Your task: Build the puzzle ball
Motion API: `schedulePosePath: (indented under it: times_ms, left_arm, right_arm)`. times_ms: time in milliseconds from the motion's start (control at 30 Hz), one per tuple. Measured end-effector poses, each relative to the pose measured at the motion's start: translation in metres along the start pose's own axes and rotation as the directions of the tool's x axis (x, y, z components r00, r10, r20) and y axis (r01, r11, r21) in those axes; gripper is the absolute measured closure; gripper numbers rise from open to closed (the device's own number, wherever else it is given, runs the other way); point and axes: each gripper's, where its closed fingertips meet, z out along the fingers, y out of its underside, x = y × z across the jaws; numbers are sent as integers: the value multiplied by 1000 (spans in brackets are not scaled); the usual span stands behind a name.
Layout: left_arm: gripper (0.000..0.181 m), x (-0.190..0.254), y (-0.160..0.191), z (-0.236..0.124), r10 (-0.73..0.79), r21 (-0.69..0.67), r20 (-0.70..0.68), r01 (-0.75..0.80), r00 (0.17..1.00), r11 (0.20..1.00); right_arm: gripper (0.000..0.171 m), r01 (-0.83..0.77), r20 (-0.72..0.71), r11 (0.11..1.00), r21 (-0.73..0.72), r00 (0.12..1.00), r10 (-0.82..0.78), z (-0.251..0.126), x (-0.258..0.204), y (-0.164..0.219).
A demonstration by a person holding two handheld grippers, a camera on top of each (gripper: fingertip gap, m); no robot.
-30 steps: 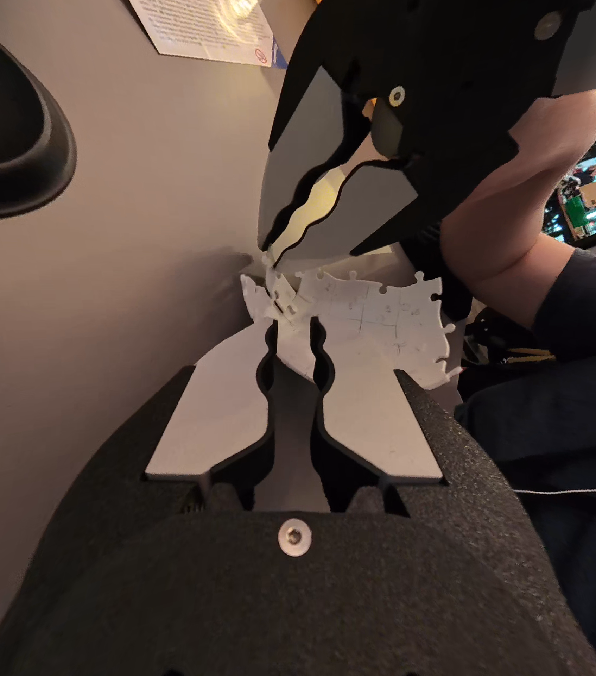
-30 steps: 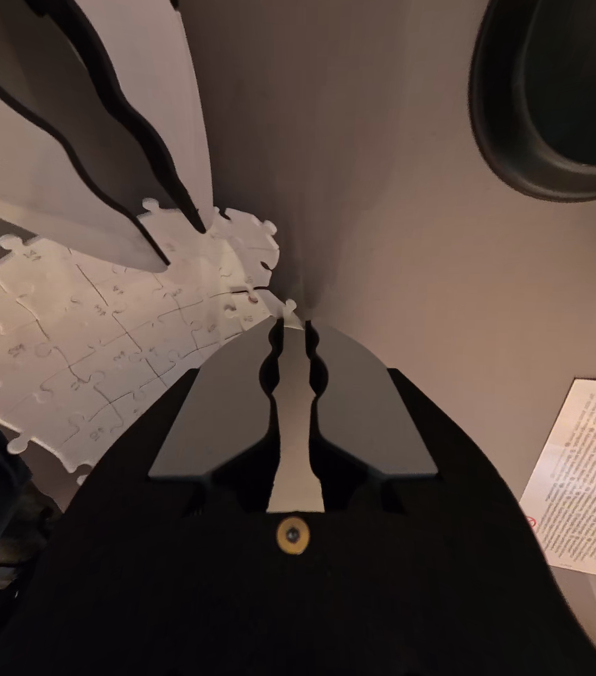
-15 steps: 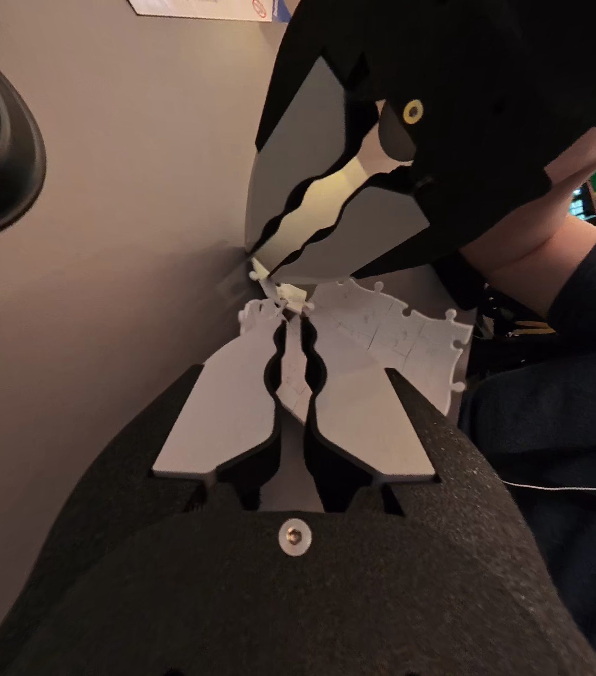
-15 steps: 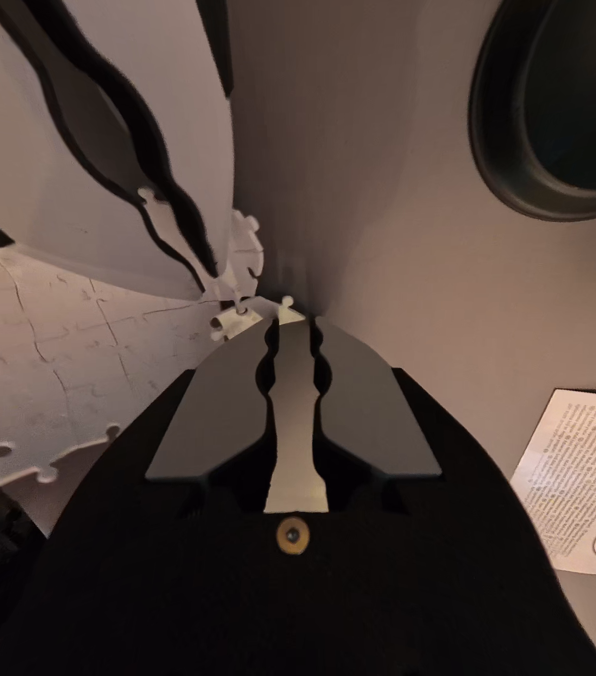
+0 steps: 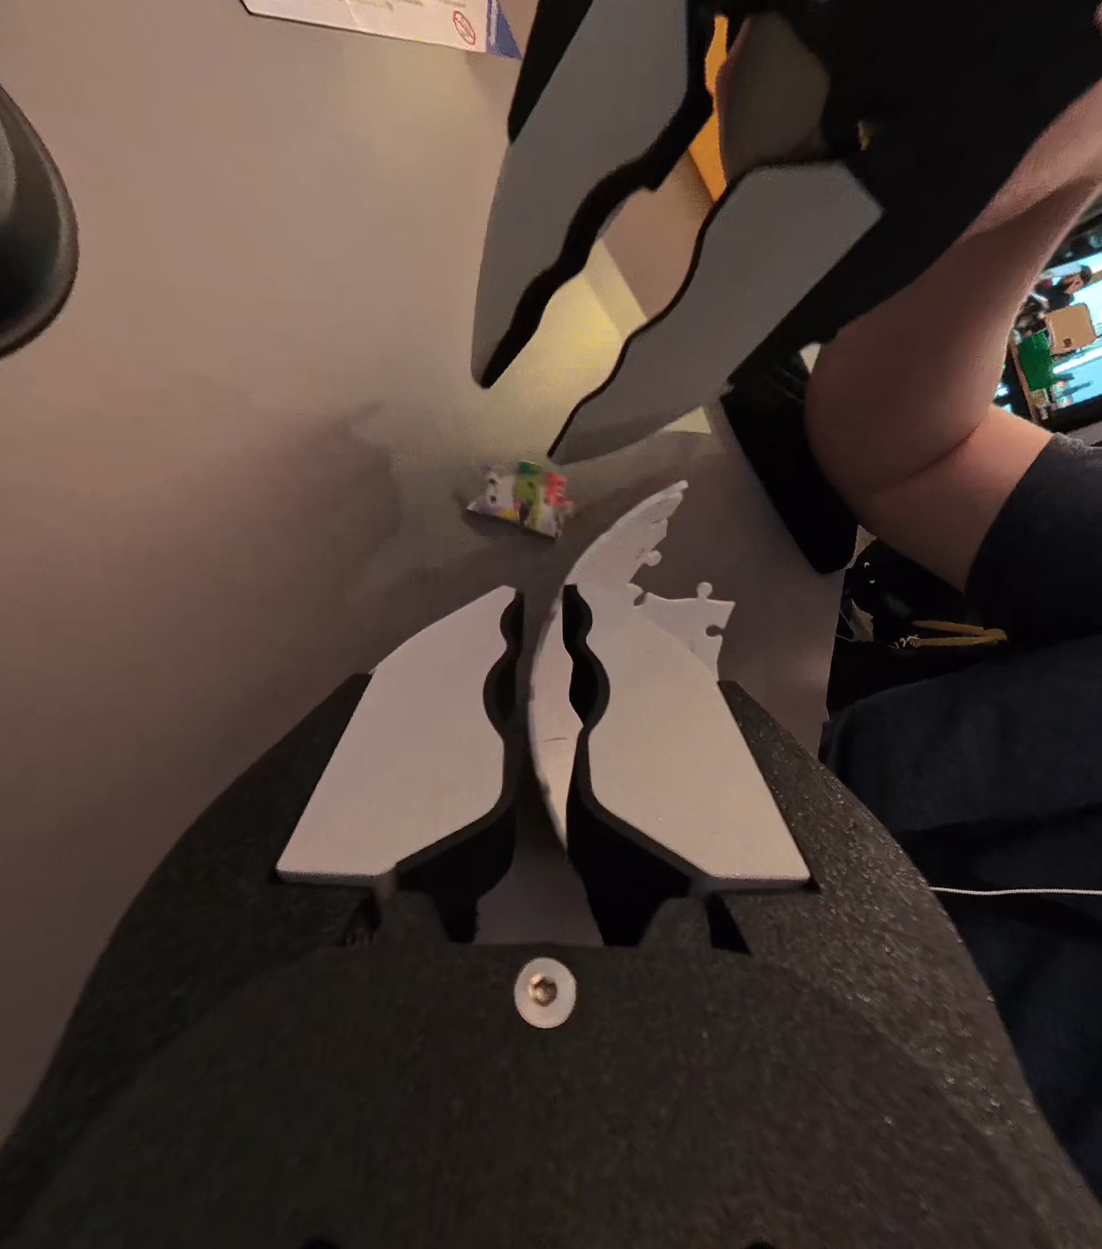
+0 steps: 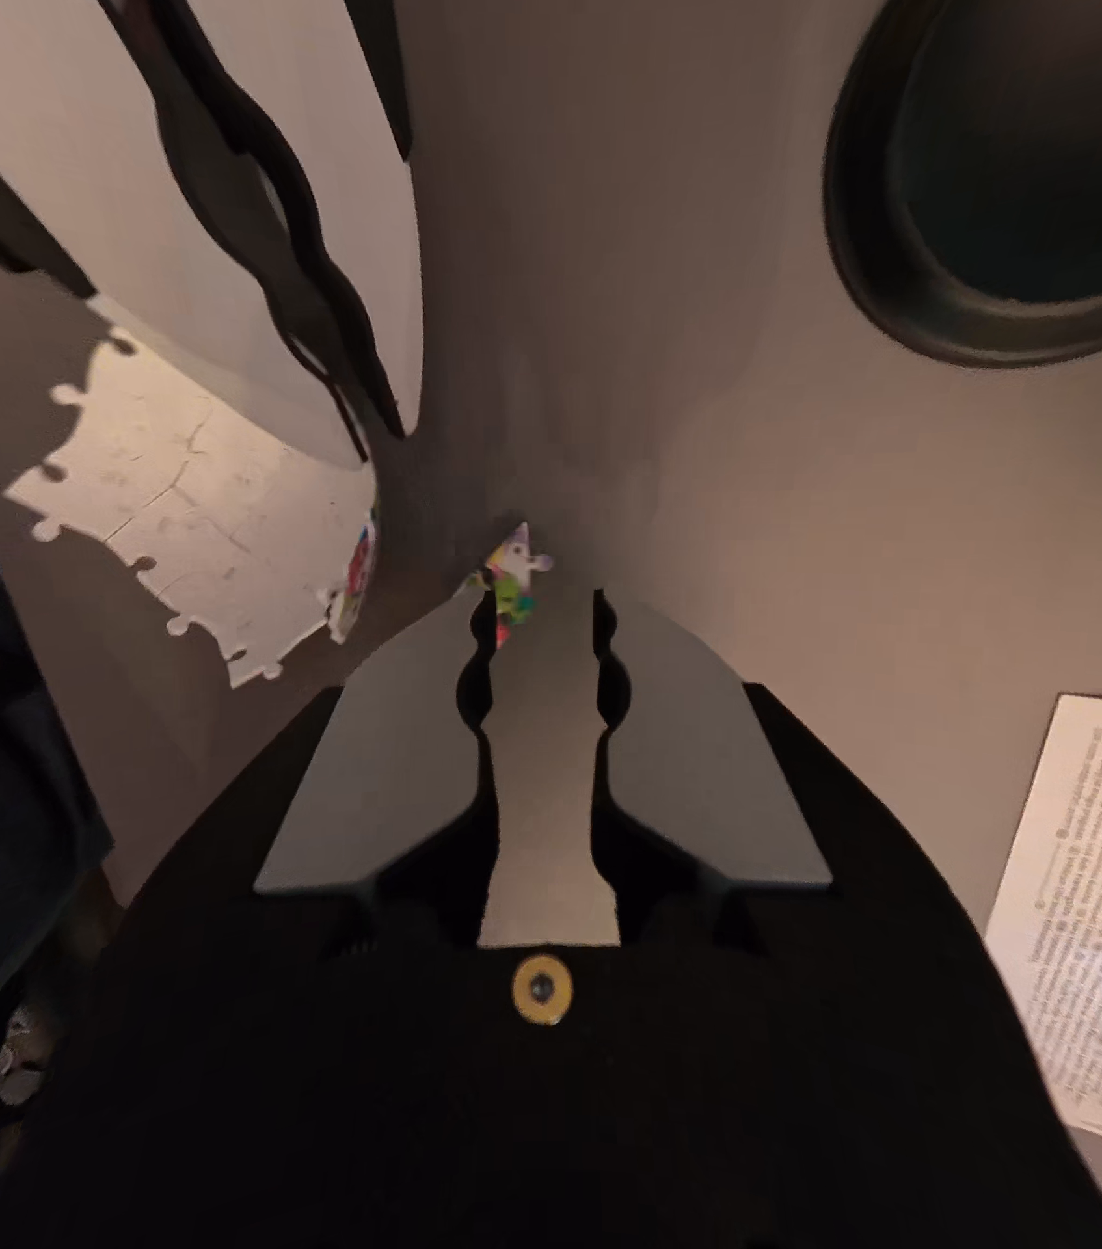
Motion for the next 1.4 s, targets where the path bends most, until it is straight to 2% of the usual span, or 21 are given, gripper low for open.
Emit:
schedulePosePath:
  times_ms: [100, 300, 400, 600, 700, 833, 967, 1000, 1067, 1100, 1167, 1200, 1267, 1400]
  left_arm:
    - [171, 3, 8, -2, -10, -5, -11, 10, 1000, 1000]
    - [170, 15, 17, -12, -33, 6, -64, 34, 997, 999]
    - [170, 23, 16, -25, -31, 55, -97, 36, 995, 998]
    - [169, 26, 21, -45, -27, 107, -106, 39, 994, 993]
    - [169, 22, 25, -46, -45, 113, -119, 59, 992, 992]
    - [169, 25, 27, -53, -45, 142, -132, 64, 990, 988]
    - [169, 33, 28, -64, -30, 162, -139, 53, 990, 985]
    - [169, 35, 26, -67, -20, 170, -139, 44, 990, 985]
    - [169, 40, 19, -73, 14, 195, -137, 13, 991, 981]
    - [168, 43, 12, -76, 44, 216, -133, -15, 990, 976]
    - [163, 55, -6, -78, 166, 265, -128, -128, 978, 956]
    - [162, 63, -17, -79, 256, 289, -120, -213, 959, 933]
    - [161, 85, -38, -79, 432, 352, -112, -371, 895, 859]
    - [163, 135, -64, -80, 616, 493, -190, -468, 765, 733]
  right_arm:
    - [143, -28, 55, 998, 52, 998, 26, -9, -4, 2]
    - [144, -111, 30, 987, 113, 994, 108, -7, -4, 7]
    - [143, -186, -60, 971, 149, 979, 197, 0, -2, 13]
    - [140, -250, -142, 883, 397, 934, 328, 4, -9, 13]
    - [136, -260, -223, 892, 370, 907, 356, 15, -7, 21]
    - [146, -233, -298, 896, 377, 886, 355, 16, 0, 24]
    - [147, -210, -363, 904, 374, 863, 350, 8, 8, 35]
    - [147, -214, -338, 888, 407, 868, 364, 4, 7, 35]
    - [147, -239, -171, 808, 539, 908, 383, -12, -5, 23]
    - [147, -265, -27, 740, 618, 934, 357, -26, -19, 11]
    - [147, -343, 305, 589, 732, 937, 168, -65, -60, -15]
    - [147, -401, 440, 535, 744, 896, 58, -84, -79, -23]
    - [147, -479, 589, 463, 746, 798, -124, -114, -102, -35]
    - [147, -530, 681, 433, 729, 627, -379, -143, -134, -47]
